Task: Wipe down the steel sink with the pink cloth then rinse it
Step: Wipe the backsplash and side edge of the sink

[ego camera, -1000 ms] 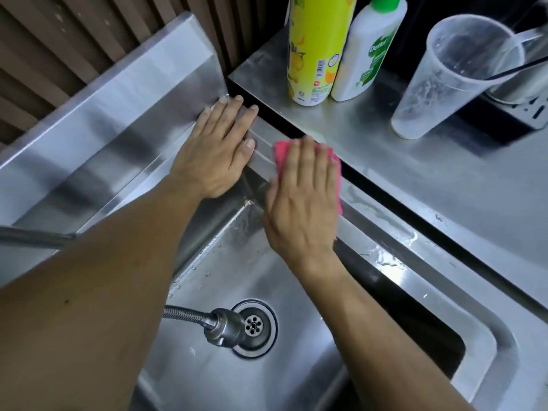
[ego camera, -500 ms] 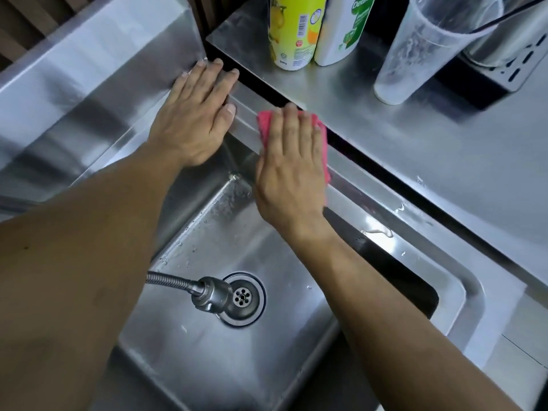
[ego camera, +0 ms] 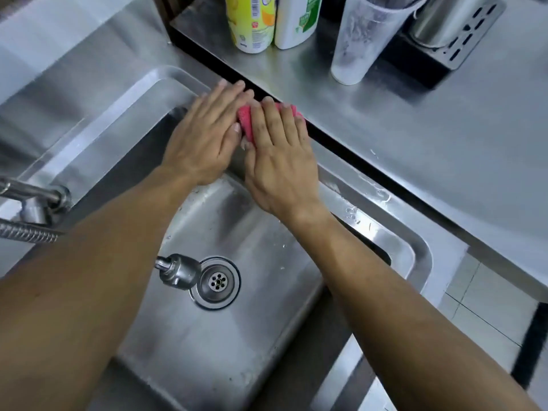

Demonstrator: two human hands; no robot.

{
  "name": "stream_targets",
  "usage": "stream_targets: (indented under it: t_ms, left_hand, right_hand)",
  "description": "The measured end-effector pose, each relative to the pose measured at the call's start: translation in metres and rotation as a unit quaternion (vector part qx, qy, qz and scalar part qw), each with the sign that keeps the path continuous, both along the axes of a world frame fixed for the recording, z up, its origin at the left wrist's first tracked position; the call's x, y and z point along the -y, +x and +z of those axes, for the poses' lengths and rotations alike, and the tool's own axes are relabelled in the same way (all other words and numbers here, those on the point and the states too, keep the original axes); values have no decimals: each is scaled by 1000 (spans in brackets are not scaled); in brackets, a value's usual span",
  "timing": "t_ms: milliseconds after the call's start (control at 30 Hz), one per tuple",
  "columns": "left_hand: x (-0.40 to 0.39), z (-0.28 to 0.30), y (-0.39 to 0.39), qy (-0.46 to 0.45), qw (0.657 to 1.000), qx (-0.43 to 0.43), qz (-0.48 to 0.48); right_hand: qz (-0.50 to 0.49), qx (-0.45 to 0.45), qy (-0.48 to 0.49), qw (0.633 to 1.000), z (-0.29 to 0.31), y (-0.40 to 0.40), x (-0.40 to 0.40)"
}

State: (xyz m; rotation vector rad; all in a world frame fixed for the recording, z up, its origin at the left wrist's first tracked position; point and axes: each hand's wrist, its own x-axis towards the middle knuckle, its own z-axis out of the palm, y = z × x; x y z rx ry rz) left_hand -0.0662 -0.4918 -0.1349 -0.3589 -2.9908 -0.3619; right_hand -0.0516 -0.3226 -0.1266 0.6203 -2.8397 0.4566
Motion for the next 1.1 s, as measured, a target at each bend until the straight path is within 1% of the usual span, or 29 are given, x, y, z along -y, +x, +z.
stream_targets:
  t_ms: [67, 133, 200, 300, 400, 467, 600, 667, 733, 800, 900, 933, 1033, 1100]
  left_hand:
    - [0, -1, 1, -1, 1000, 2, -1]
    - [-3, -1, 4, -2, 1000, 0, 10]
    - [-11, 1, 7, -5, 1000, -1, 12]
    - [-33, 3, 15, -25, 998, -10, -52]
    - [-46, 0, 22, -46, 995, -23, -85]
    - [-45, 0, 21, -35, 995, -23, -86]
    - [-48, 1, 23, -38, 996, -29, -71]
    - [-52, 1, 25, -34, 997, -33, -57]
    - [-52, 1, 27, -30, 998, -30, -52]
    - [-53, 1, 28, -34, 998, -23, -44]
    - [-56, 2, 29, -34, 999, -7, -39]
    - [-56, 3, 29, -33, 999, -2, -35]
    - [-68, 9, 33, -21, 1000, 8, -13]
    - [-94, 11, 41, 8, 1000, 7, -25]
  right_hand:
    - [-24, 2, -1, 1000, -2, 22, -26]
    - [-69, 8, 21, 997, -3, 61, -65]
    - [-89, 15, 38, 995, -1, 87, -94]
    - [-64, 26, 44, 997, 3, 66, -81]
    - [6, 8, 32, 999, 1, 31, -58]
    - [15, 10, 34, 999, -1, 34, -69]
    - [-54, 27, 46, 997, 1, 87, -121]
    - [-70, 33, 44, 996, 2, 88, -121]
    - [-57, 38, 50, 996, 5, 66, -103]
    - [1, 33, 59, 998, 6, 43, -90]
    - [76, 41, 62, 994, 7, 45, -119]
    - [76, 46, 63, 994, 9, 56, -138]
    - [31, 72, 57, 995, 16, 91, -189]
    - [17, 83, 57, 995, 17, 92, -192]
